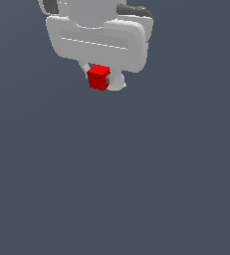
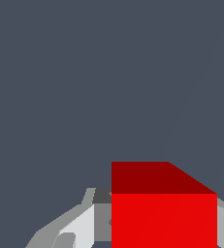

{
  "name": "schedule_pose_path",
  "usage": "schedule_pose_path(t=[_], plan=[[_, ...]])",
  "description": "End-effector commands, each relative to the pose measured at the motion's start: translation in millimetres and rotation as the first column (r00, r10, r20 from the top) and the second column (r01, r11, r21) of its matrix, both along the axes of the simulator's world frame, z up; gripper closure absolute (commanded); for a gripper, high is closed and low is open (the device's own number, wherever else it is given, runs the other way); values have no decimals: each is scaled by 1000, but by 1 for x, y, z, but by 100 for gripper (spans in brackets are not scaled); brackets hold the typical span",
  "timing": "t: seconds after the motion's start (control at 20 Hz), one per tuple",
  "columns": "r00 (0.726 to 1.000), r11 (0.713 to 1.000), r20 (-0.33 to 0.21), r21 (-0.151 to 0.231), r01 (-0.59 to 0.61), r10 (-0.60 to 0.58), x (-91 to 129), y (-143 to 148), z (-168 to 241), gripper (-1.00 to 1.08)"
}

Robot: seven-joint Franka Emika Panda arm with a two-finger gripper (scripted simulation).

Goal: Pick up the red cube and move it to a goal position.

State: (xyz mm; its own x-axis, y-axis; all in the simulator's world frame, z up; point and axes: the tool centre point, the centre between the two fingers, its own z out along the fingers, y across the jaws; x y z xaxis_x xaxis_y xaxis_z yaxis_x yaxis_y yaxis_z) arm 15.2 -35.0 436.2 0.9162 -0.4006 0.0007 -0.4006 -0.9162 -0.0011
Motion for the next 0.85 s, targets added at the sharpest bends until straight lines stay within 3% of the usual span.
schedule_pose_path(t=[0.0,0.4,0.8], plan=[[1000,1000,-1,0,-1,1,-3,-6,19,108],[1000,1000,-1,-1,-1,1,-6,-17,55,108],[1000,1000,-1,-1,-1,1,-5,-19,63,108]])
